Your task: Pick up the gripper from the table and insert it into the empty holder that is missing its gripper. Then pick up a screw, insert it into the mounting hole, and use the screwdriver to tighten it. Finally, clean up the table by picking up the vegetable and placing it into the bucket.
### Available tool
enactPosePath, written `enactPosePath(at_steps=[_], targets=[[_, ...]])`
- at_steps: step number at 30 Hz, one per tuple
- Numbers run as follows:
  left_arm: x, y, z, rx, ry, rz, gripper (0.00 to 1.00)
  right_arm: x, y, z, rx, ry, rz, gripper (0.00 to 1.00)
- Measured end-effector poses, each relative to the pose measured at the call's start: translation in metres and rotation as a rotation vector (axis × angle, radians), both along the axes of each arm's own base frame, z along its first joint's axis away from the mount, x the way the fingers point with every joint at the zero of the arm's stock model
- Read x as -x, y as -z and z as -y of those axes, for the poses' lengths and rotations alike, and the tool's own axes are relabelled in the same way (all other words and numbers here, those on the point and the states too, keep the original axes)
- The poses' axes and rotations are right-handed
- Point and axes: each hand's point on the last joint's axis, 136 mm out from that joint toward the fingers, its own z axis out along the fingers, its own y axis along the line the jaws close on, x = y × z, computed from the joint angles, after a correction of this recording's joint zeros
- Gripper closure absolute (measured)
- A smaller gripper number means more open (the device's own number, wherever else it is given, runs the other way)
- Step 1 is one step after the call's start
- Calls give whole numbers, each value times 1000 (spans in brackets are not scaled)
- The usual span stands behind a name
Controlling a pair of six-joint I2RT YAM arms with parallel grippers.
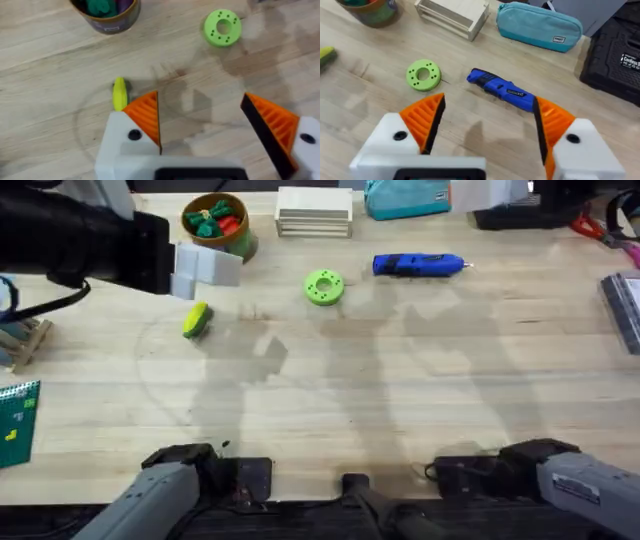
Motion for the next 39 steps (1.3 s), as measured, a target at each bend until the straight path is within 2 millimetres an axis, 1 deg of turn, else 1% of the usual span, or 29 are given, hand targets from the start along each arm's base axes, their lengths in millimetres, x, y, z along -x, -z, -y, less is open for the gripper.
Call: enactPosePath(at_steps=[4, 7, 19, 24, 28, 31, 36, 39], targets=[[-5, 10, -9, -50, -10, -32, 15, 0, 0, 0, 0, 0, 1, 10], [-9, 22, -16, -96, -10, -75, 15, 0, 0, 0, 0, 0, 0, 11], [-26, 90, -48, -305, 98, -327, 16, 0, 0, 0, 0, 0, 0, 11], [-29, 119, -61, -319, 125, -429, 15, 0, 0, 0, 0, 0, 0, 12], [-37, 141, -80, -318, 108, -478, 15, 0, 0, 0, 0, 0, 0, 12], [-40, 157, -95, -311, 97, -515, 15, 0, 0, 0, 0, 0, 0, 12], [-45, 177, -112, -298, 73, -546, 15, 0, 0, 0, 0, 0, 0, 12], [-47, 186, -117, -292, 70, -560, 16, 0, 0, 0, 0, 0, 0, 11]])
